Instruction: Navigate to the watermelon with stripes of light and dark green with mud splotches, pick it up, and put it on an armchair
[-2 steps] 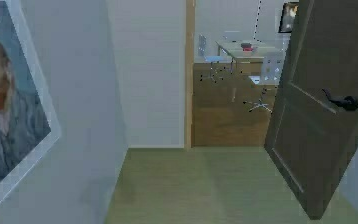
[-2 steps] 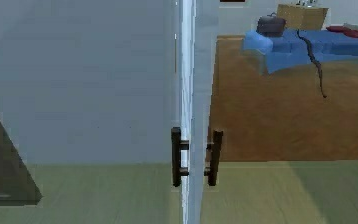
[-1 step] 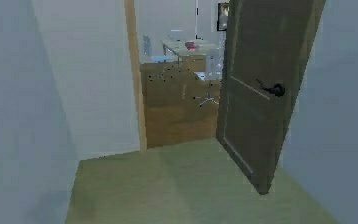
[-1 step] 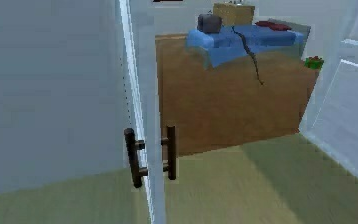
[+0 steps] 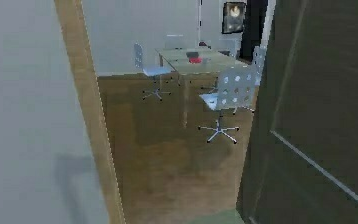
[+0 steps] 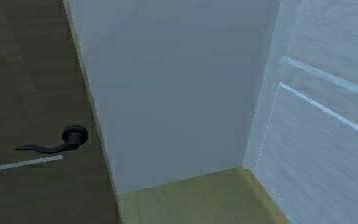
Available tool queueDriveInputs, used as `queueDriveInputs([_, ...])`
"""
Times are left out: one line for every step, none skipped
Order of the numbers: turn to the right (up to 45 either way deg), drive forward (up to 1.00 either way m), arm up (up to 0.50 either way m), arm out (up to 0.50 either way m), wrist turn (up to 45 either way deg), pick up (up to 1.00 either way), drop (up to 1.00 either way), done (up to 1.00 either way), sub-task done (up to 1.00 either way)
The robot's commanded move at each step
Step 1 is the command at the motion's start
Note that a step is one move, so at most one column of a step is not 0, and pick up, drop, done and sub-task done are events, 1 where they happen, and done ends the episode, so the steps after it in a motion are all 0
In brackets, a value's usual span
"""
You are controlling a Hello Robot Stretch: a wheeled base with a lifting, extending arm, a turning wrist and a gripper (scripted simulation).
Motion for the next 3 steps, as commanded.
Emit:
queueDriveInputs([3.0,0.0,0.0,0.0,0.0,0.0,0.0,0.0,0.0])
queueDriveInputs([0.0,0.9,0.0,0.0,0.0,0.0,0.0,0.0,0.0])
queueDriveInputs([-33.0,0.0,0.0,0.0,0.0,0.0,0.0,0.0,0.0])
